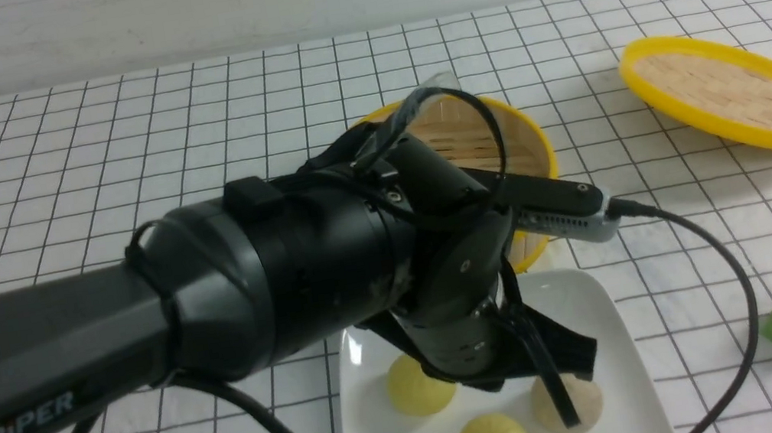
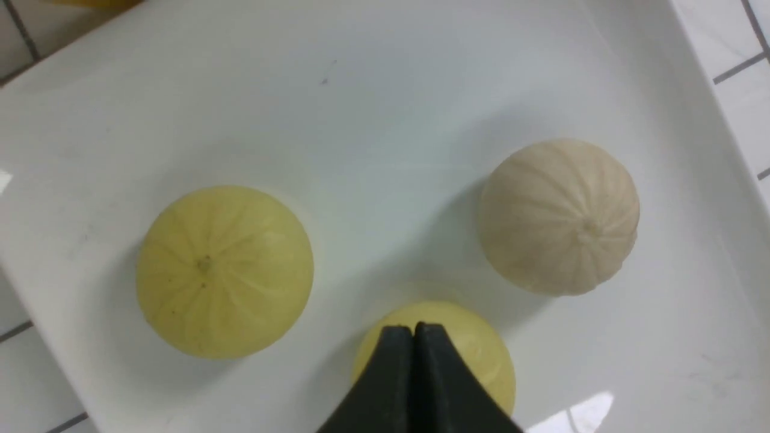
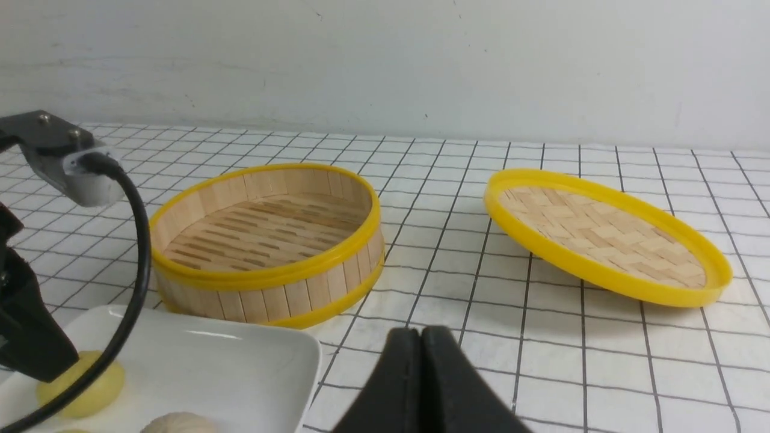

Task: Put the steamed buns into the plate on the white-black tablecloth.

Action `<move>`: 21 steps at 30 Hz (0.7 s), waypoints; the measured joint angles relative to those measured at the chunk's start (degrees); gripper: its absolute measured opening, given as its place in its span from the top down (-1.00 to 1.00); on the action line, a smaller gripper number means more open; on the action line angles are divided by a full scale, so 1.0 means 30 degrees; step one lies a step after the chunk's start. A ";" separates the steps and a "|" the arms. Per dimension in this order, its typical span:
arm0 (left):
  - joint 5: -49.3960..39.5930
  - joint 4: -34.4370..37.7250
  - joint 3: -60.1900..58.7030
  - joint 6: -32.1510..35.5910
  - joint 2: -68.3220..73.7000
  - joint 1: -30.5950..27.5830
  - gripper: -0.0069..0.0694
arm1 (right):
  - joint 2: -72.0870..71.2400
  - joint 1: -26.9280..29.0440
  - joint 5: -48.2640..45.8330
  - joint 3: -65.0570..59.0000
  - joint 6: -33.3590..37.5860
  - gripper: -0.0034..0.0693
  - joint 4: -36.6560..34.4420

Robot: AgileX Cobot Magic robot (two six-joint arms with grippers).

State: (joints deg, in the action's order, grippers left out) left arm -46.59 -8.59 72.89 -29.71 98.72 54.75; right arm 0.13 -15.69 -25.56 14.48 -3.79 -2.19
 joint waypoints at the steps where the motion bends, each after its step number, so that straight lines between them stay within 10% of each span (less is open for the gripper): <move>1: -0.0172 -0.0042 0.0000 0.0000 -0.0074 0.0000 0.81 | -0.0052 0.0107 0.0021 -0.0166 0.0000 0.92 0.0046; 21: -0.7145 -0.5532 0.0000 0.0000 -0.7109 0.0007 0.81 | -0.0281 0.4647 0.0621 -0.5113 -0.0062 0.88 0.0729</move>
State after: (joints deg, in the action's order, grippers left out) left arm -68.03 -25.18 72.89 -29.71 77.39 54.77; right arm -0.71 -1.75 -23.70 -0.86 -3.97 0.00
